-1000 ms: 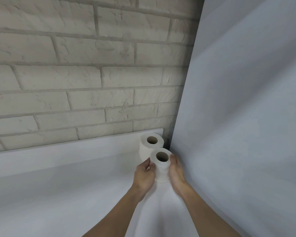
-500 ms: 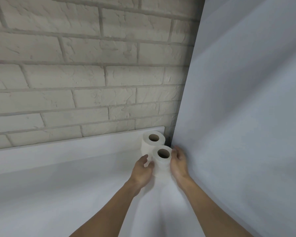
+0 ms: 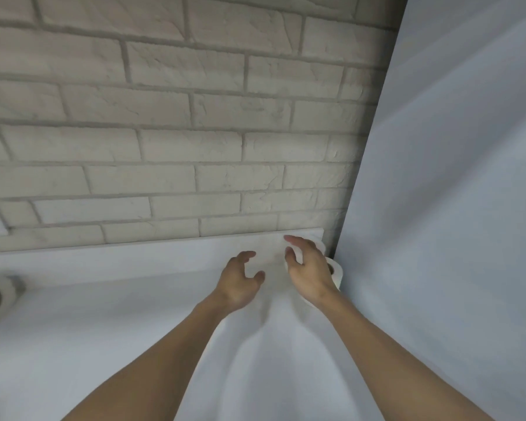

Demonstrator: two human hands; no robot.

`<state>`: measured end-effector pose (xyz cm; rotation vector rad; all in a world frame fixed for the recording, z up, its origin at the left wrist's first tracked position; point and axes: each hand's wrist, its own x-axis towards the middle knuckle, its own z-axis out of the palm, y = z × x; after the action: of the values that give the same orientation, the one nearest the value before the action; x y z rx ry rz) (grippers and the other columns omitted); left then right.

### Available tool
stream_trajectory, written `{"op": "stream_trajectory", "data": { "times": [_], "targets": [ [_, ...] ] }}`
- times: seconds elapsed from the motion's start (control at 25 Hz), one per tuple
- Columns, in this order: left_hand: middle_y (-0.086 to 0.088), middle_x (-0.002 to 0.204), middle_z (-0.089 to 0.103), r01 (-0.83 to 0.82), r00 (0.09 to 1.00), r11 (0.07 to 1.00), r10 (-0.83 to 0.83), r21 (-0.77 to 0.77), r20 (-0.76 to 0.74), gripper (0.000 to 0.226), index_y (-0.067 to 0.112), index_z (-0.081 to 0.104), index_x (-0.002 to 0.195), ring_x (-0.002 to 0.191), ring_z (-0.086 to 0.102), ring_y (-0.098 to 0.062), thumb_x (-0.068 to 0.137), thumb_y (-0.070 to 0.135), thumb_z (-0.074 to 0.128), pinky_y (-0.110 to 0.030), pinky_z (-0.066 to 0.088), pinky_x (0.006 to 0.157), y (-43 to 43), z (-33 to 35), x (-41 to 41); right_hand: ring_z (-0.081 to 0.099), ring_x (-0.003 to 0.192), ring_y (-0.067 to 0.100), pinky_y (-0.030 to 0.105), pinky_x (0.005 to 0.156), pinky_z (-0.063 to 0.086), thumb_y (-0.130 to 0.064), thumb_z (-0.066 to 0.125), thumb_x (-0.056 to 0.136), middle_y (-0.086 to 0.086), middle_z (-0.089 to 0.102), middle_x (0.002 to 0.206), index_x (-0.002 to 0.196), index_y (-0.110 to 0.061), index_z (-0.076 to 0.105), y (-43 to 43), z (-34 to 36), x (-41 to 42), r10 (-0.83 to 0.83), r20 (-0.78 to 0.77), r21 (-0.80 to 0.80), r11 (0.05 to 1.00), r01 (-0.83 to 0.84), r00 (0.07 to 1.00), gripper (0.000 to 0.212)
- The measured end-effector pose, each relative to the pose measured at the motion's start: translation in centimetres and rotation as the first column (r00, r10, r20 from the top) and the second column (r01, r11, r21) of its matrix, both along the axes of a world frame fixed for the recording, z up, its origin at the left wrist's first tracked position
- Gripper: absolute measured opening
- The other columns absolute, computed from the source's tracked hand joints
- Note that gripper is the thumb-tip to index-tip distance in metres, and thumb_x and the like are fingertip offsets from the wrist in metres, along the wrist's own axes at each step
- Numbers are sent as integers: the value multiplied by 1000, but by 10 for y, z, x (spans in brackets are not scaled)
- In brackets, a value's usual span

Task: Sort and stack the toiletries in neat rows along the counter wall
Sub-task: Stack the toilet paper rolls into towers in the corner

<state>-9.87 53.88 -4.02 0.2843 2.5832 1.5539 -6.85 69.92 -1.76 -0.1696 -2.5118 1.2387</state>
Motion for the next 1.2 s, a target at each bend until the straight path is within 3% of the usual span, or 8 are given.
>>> {"op": "stream_trajectory", "data": {
  "times": [0.24,0.52,0.88,1.2],
  "targets": [
    [0,146,35,-60,996,983,47,-174,-81,56,26,35,142,128,43,-19,91,28,58,-21,36,91,-94,9,12,48,128,13,17,95,35,-30,44,100,-8,49,142,135,-31,52,-88,4,9,167,113,12,986,-169,980,36],
    [-1,145,35,-154,986,915,119,-372,-115,59,27,35,141,133,35,-22,88,32,60,-34,37,108,-232,7,20,52,123,14,21,97,41,-33,45,99,-7,51,139,133,-32,53,-215,4,11,341,203,-21,939,-345,918,35],
    [-4,139,41,-295,955,795,269,-530,-129,61,25,35,140,127,39,-29,85,35,60,-37,35,107,-401,10,45,49,106,8,20,86,40,-34,45,99,-4,55,132,133,-29,54,-382,0,11,533,290,-56,839,-542,795,35],
    [-6,143,39,-308,948,713,288,-630,-138,65,24,34,142,132,35,-32,84,36,60,-41,35,109,-515,15,55,58,100,14,21,81,43,-35,50,97,-2,57,119,127,-26,59,-491,-22,4,557,351,-145,827,-544,753,32]
  ]
}}
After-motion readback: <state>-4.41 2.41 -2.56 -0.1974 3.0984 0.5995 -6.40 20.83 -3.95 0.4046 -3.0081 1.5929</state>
